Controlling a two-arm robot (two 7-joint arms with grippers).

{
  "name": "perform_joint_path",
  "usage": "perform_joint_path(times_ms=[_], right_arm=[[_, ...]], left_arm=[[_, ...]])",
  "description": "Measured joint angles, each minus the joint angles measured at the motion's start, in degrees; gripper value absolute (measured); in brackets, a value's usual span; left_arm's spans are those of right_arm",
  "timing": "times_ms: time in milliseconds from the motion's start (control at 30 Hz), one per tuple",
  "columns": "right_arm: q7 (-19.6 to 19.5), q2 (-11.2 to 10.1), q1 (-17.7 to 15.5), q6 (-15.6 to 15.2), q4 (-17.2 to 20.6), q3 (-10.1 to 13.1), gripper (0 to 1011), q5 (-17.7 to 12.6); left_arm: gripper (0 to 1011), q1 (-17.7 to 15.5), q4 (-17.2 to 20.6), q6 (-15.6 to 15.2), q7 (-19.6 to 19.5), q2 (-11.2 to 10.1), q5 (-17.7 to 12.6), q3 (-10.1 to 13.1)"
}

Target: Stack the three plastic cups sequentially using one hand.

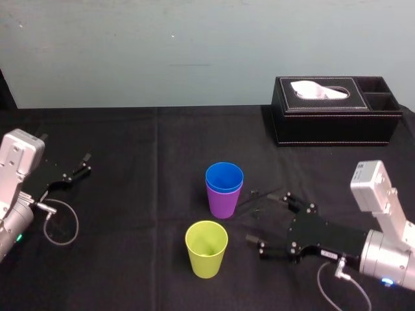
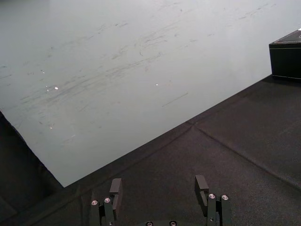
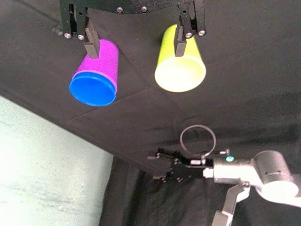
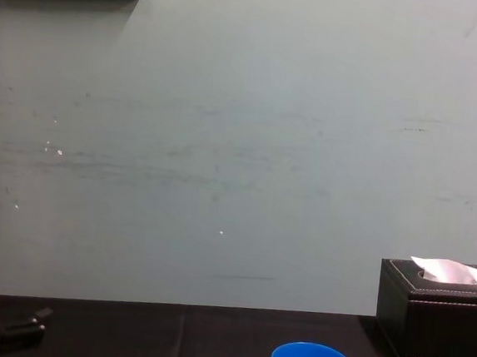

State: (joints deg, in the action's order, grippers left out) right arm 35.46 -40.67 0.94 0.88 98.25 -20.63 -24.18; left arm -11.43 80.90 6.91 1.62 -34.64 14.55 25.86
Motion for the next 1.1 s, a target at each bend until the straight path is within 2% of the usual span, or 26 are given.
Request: perform_joint_path(times_ms=[200, 633, 1100], right_arm=[[0.66, 0.00, 0.08, 0.69, -1.40, -1.56, 1000, 0.59], [1.28, 2.59, 2.75, 0.15, -4.89, -5.95, 1000, 2.38], [1.54, 4.11, 4.56, -0.60, -6.15, -8.03, 1000, 2.54]], left_arm=[[1012, 0.00, 0.00, 0.00, 0.00, 0.00, 0.00, 0.00], [1011, 0.00, 0.00, 0.00, 0.00, 0.00, 0.00, 0.00], [1011, 0.00, 0.00, 0.00, 0.00, 0.00, 0.00, 0.00]])
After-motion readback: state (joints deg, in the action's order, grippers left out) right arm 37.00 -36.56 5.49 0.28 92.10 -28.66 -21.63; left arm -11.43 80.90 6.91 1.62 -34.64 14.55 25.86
